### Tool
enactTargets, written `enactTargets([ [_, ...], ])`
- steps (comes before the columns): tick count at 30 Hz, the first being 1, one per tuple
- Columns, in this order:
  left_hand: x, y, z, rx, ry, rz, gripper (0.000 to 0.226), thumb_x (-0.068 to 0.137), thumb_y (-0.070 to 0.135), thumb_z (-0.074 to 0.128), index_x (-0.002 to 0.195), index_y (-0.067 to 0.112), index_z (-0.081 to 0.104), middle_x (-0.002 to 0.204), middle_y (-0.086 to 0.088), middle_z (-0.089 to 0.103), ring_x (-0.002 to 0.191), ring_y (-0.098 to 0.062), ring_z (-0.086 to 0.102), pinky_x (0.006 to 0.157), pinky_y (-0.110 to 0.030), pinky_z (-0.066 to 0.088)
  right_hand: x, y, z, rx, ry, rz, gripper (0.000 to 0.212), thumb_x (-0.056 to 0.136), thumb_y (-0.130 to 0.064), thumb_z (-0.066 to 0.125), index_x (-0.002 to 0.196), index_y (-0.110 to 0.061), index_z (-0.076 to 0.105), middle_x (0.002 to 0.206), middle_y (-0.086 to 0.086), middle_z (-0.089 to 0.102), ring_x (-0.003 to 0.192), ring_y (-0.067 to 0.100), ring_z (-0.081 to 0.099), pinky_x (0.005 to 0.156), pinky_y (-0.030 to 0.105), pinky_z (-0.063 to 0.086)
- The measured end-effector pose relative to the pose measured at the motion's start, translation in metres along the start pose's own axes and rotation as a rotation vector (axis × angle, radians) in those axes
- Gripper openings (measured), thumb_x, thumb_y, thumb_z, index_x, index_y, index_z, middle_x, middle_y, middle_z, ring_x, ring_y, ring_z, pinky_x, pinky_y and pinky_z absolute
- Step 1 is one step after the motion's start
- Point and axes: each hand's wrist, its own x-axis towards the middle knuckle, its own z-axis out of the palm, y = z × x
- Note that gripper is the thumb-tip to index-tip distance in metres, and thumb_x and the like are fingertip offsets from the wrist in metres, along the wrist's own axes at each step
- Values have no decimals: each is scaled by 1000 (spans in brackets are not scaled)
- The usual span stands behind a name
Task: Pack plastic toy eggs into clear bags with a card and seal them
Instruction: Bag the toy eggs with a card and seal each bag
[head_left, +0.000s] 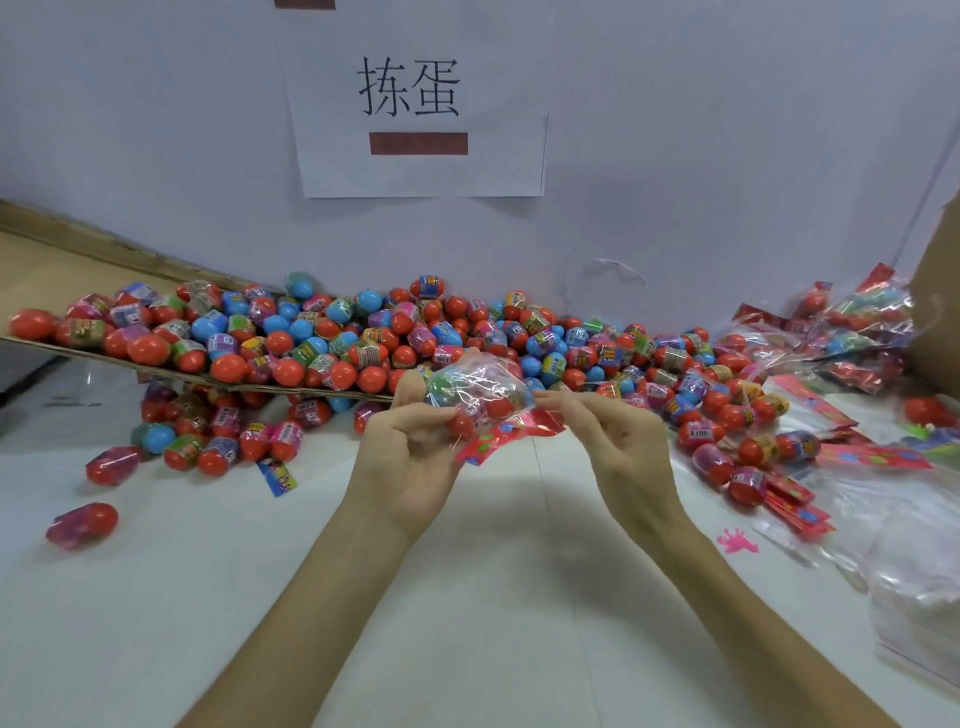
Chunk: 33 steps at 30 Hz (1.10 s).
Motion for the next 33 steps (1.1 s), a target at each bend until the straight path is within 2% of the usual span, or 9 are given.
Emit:
enactTargets([
  [3, -1, -2, -1, 58, -29, 22, 35, 69, -12, 51, 63, 23, 54, 118, -15, 73, 109, -33, 73, 82, -39, 63, 10, -2, -6, 226, 35, 369, 23, 96, -41, 65, 111, -26, 73, 106, -6, 75, 96, 22, 72, 72, 34, 62],
  [6, -2, -11, -2, 94, -110, -13, 33, 70, -13, 50, 77, 19, 47, 129, -12, 69, 116, -31, 70, 85, -40, 62, 12, -3, -6, 450, -116, 657, 40, 88, -57, 64, 99, -22, 79, 112, 6, 74, 95, 24, 74, 75, 37, 61],
  [10, -1, -20, -5, 185, -147, -14, 52, 64, -18, 53, 108, 11, 57, 144, -8, 63, 124, -31, 66, 92, -42, 59, 8, -1, 2, 520, -116, 663, 40, 85, -40, 70, 109, -8, 76, 115, 14, 74, 100, 28, 73, 84, 45, 62],
  [14, 1, -21, -5, 458, -135, -17, 95, 56, -14, 49, 142, 27, 54, 140, -9, 65, 119, -30, 68, 87, -37, 59, 9, 0, -5, 600, -19, 662, 24, 89, -19, 69, 104, 0, 73, 97, 11, 72, 82, 17, 69, 72, 31, 59],
  [16, 2, -20, -6, 547, -134, -26, 88, 58, -6, 52, 142, 22, 54, 138, -10, 66, 121, -29, 66, 96, -41, 55, 11, -4, -9, 515, 54, 621, 9, 92, -11, 68, 90, -7, 75, 86, 6, 71, 74, 14, 66, 64, 26, 55],
  [20, 4, -18, -6, 775, -77, 24, 43, 85, 30, 66, 127, 24, 67, 122, -1, 74, 117, -20, 69, 99, -39, 54, 12, -13, -10, 135, 45, 365, 13, 92, -14, 72, 82, -21, 77, 82, -3, 73, 81, 13, 69, 67, 22, 56],
  [23, 6, -19, -8, 926, -17, 159, 13, 99, 21, 68, 109, 19, 75, 104, 1, 78, 102, -18, 74, 87, -35, 60, 9, -17, -9, 37, -17, 221, 10, 89, -19, 76, 84, -27, 77, 84, -7, 73, 86, 13, 70, 71, 22, 59],
  [28, 6, -12, -8, 909, 10, 120, 10, 96, 14, 69, 103, 12, 76, 100, -4, 79, 94, -17, 75, 74, -24, 60, 9, -19, -9, 52, -8, 161, 6, 82, -28, 78, 83, -33, 78, 84, -10, 75, 87, 12, 72, 71, 22, 59],
  [33, 5, -7, -7, 832, 39, 79, 4, 90, 15, 74, 93, 12, 75, 106, -10, 78, 95, -18, 74, 74, -30, 60, 10, -23, -13, 153, -1, 174, 18, 74, -33, 78, 90, -23, 79, 89, -3, 76, 89, 16, 73, 72, 24, 59],
])
